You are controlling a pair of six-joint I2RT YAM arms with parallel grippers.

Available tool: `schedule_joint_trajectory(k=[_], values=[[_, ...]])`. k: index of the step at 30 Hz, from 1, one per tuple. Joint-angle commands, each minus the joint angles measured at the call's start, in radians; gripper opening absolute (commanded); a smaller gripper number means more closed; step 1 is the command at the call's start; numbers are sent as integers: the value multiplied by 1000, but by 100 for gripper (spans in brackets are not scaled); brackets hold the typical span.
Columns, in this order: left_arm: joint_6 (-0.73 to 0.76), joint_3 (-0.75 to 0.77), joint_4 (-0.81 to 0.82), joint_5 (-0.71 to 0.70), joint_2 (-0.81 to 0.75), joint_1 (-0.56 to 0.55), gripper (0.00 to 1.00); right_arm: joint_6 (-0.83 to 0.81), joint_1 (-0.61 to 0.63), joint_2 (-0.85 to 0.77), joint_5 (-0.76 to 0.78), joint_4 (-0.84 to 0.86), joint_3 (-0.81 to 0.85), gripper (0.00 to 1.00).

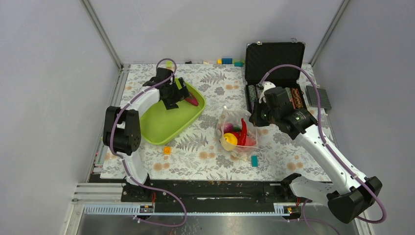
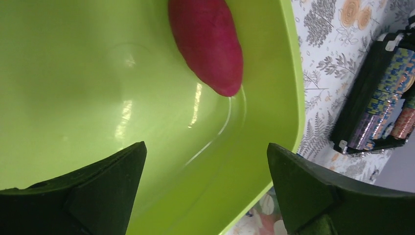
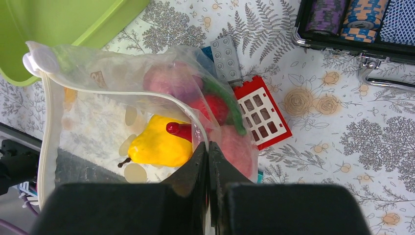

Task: Place the food in the zip-top bag and seal the zipper
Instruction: Pick up the fake vegetable from the bin.

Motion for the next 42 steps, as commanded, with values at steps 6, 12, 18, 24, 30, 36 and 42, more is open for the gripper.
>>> schedule_joint_trajectory(k=[6, 12, 18, 24, 30, 36, 42], values=[[-133, -5, 105, -27, 42, -46, 95, -32, -5, -4, -2, 24, 19, 0], [-170, -18, 130, -94, 63, -54, 92, -33, -5, -4, 15, 12, 25, 0], [-216, 0, 198, -127, 120, -54, 88, -32, -6, -18, 43, 8, 20, 0], [-232, 56, 224, -145, 196, -54, 81, -12, -6, -11, 70, 8, 24, 0], [-228, 131, 179, -174, 278, -54, 66, 9, -5, 27, 83, -5, 42, 0], [-217, 150, 121, -175, 275, -54, 41, 18, -5, 47, 98, -24, 77, 0], [-118, 97, 13, -148, 188, -60, 0, 13, -5, 80, 96, -65, 121, 0]])
